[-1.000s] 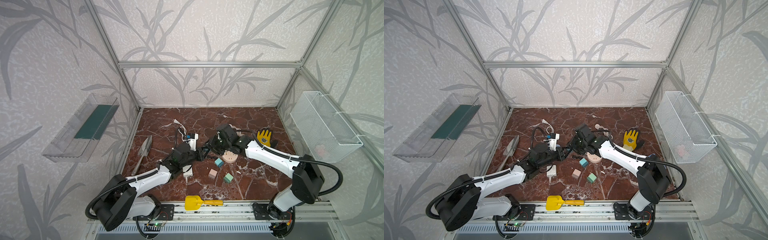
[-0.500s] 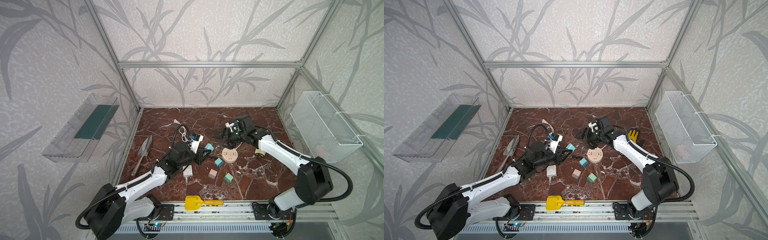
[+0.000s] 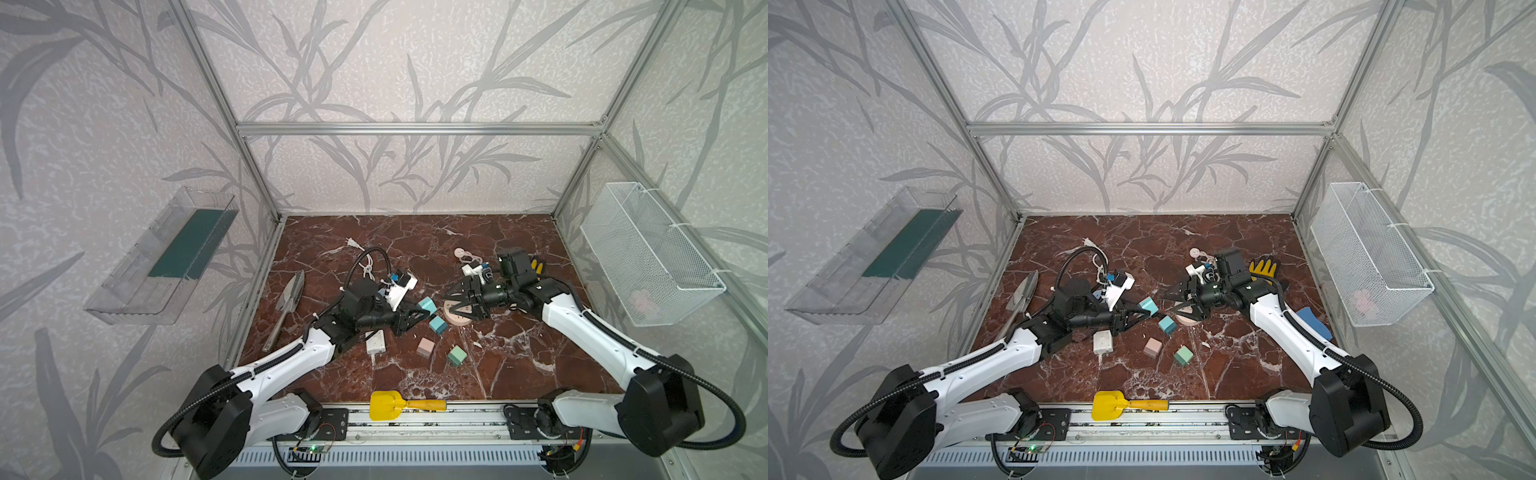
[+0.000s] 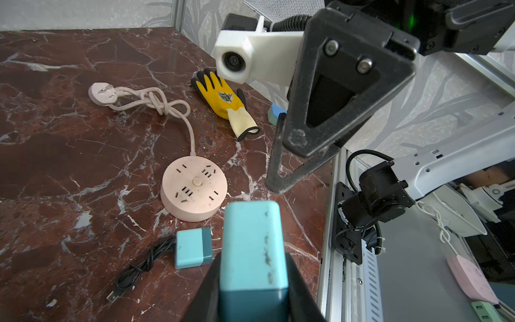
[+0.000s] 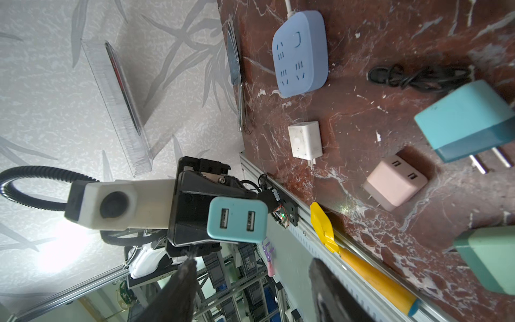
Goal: Insert plugs into power strip
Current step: Pick up the plug from the bottom-center of the table.
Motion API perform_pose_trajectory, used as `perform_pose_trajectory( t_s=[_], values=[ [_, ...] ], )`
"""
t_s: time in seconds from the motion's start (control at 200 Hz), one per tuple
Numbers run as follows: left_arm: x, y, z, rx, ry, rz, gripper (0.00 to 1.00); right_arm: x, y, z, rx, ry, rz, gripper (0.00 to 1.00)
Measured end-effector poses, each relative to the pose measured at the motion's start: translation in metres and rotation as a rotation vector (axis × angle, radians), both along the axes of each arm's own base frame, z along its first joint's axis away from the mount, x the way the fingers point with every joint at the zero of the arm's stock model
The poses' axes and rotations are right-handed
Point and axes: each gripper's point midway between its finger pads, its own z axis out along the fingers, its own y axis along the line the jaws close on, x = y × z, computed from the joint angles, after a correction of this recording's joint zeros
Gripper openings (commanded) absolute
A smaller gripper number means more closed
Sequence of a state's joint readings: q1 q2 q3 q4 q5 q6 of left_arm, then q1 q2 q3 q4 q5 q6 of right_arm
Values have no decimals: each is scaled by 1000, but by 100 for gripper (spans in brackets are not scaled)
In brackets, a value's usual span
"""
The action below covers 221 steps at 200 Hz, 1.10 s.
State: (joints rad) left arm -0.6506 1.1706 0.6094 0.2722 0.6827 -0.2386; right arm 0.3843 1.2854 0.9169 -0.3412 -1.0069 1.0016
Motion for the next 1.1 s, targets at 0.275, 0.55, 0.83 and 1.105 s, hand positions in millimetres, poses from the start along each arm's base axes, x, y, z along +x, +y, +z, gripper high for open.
perform_pose_trajectory(
  t_s=[0.275, 0.55, 0.83, 1.105],
  values=[
    [-6, -4, 6, -5, -3, -53, 0, -8, 2, 3, 28, 22, 38, 62],
    [-16, -9, 3, -1, 12, -101, 0, -14, 8, -4, 34, 76, 75, 62],
    [-18, -13, 1, 18, 24, -124, 0, -17, 17, -14, 35, 115, 112, 59],
    [-20, -15, -4, 36, 26, -135, 0, -18, 24, -16, 44, 123, 129, 53]
  ],
)
